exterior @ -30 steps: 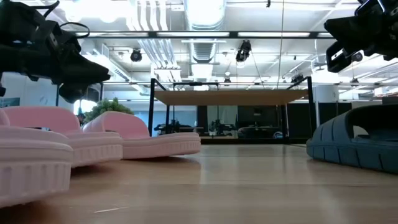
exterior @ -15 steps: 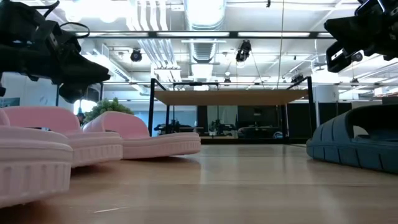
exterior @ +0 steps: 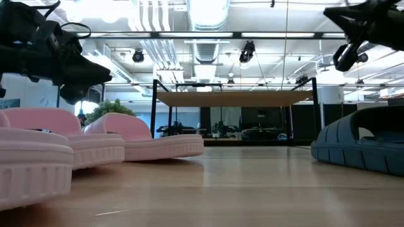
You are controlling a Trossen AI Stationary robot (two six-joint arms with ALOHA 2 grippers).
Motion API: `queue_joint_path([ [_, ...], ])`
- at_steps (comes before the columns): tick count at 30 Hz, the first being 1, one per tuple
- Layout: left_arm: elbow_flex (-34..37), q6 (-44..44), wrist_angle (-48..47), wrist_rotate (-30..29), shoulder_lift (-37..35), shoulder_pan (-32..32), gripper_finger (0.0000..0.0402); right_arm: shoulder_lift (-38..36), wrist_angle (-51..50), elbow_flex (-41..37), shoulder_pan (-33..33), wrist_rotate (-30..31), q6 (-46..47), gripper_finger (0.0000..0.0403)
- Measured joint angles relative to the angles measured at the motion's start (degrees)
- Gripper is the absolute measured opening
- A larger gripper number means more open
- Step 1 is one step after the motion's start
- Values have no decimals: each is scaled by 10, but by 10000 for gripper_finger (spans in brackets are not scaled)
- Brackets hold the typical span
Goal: Pick and place slides into the shelf
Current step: Put the left black slipper on the shelf
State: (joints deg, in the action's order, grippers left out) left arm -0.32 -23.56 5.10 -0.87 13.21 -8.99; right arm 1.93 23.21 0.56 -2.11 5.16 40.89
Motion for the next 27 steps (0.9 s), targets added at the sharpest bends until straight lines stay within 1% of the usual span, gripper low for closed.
queue_joint_path([
  [2, 0, 0, 0, 0, 0, 0, 70, 0, 8, 0, 0, 4, 90, 8],
  [4, 0, 0, 0, 0, 0, 0, 70, 0, 11, 0, 0, 5, 161, 8],
  [6, 0, 0, 0, 0, 0, 0, 70, 1, 11, 0, 0, 25, 200, 8],
  [9, 0, 0, 0, 0, 0, 0, 70, 2, 12, 0, 0, 98, 200, 8],
  [10, 0, 0, 0, 0, 0, 0, 70, 0, 20, 0, 0, 112, 203, 8],
  [12, 0, 0, 0, 0, 0, 0, 70, 0, 49, 0, 0, 104, 224, 8],
  [13, 0, 0, 0, 0, 0, 0, 70, 0, 61, 0, 0, 100, 219, 8],
  [16, 0, 0, 0, 0, 0, 0, 70, 0, 78, 0, 0, 101, 155, 8],
  [20, 0, 0, 0, 0, 0, 0, 70, 4, 92, 0, -1, 83, 146, 8],
  [24, 0, 0, 0, 0, 0, 0, 70, 6, 127, 1, -1, 153, 115, 8],
  [27, 0, 0, 0, 0, 0, 0, 70, 15, 136, 4, -1, 157, 111, 8],
])
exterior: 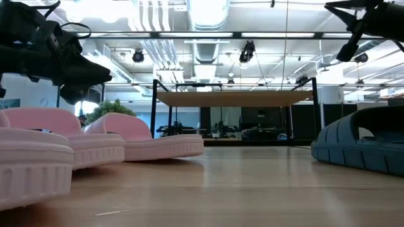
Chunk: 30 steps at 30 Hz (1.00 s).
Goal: Pick and place slides into the shelf
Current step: Put the left black slipper on the shelf
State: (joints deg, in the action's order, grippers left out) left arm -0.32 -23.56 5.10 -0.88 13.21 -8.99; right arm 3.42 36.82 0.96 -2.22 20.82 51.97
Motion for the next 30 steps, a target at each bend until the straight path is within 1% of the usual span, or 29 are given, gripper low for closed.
queue_joint_path([
  [3, 0, 0, 0, 0, 0, 0, 70, 26, -2, 8, 0, -2, 19, 9],
  [6, 0, 0, 0, 0, 0, 0, 70, 82, -14, 37, -7, -2, 44, 9],
  [8, 0, 0, 0, 0, 0, 0, 70, 138, -30, 77, -14, -2, 23, 11],
  [10, 0, 0, 0, 0, 0, 0, 70, 208, -50, 132, -22, -3, -1, 18],
  [12, 0, 0, 0, 0, 0, 0, 70, 277, -104, 197, -30, -13, -26, 28],
  [14, 0, 0, 0, 0, 0, 0, 70, 337, -221, 275, -36, -17, -35, 41],
  [17, 0, 0, 0, 0, 0, 0, 70, 427, -486, 401, -43, -17, -21, 60],
  [20, 0, 0, 0, 0, 0, 0, 70, 515, -706, 514, -57, -10, -3, 80],
  [22, 0, 0, 0, 0, 0, 0, 70, 568, -798, 583, -71, -6, -2, 94],
  [25, 0, 0, 0, 0, 0, 0, 70, 635, -895, 678, -100, 5, -23, 115],
  [30, 0, 0, 0, 0, 0, 0, 70, 728, -1057, 805, -164, 28, -26, 143],
])
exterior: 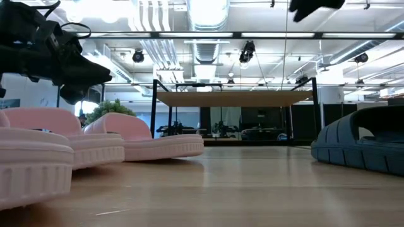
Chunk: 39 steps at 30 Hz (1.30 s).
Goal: Pick and place slides into the shelf
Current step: Put the left black slipper on the shelf
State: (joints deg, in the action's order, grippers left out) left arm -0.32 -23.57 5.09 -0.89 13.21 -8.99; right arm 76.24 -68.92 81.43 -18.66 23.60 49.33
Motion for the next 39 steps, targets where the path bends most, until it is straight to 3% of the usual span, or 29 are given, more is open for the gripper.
queue_joint_path([
  [6, 0, 0, 0, 0, 0, 0, 70, 91, -171, 79, -105, 22, 90, 161],
  [16, 0, 0, 0, 0, 0, 0, 70, 217, -211, 92, -229, 20, 194, 172],
  [20, 0, 0, 0, 0, 0, 0, 70, 263, -211, 91, -245, 19, 192, 179],
  [30, 0, 0, 0, 0, 0, 0, 70, 383, -204, 88, -253, 20, 82, 196],
  [39, 0, 0, 0, 0, 0, 0, 70, 421, -156, 64, -242, 19, 57, 196],
])
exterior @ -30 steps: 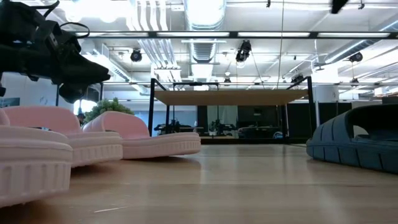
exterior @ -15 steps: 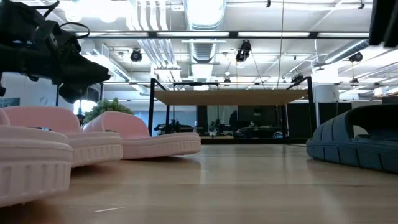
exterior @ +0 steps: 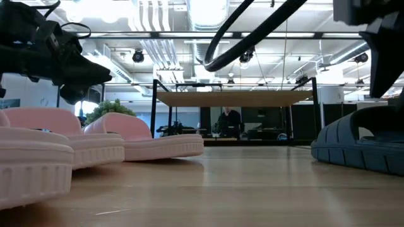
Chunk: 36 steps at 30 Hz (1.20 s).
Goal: Pick and place slides into the shelf
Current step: Put the left black slipper on the shelf
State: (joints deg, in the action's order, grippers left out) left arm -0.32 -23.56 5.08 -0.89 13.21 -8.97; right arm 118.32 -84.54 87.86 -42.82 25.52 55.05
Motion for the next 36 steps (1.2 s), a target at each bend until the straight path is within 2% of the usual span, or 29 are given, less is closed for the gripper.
queue_joint_path([
  [6, 0, 0, 0, 0, 0, 0, 70, -10, 19, -50, 27, 12, -4, 196],
  [15, 0, 0, 0, 0, 0, 0, 70, -11, 72, -117, 65, 17, -66, 196],
  [22, 0, 0, 0, 0, 0, 0, 70, -12, 67, -134, 99, 65, -67, 188],
  [26, 0, 0, 0, 0, 0, 0, 70, -12, 71, -134, 116, 81, -67, 145],
  [32, 0, 0, 0, 0, 0, 0, 70, -12, 73, -134, 125, 92, -67, 29],
  [36, 0, 0, 0, 0, 0, 0, 70, -19, 74, -129, 125, 91, -60, 13],
])
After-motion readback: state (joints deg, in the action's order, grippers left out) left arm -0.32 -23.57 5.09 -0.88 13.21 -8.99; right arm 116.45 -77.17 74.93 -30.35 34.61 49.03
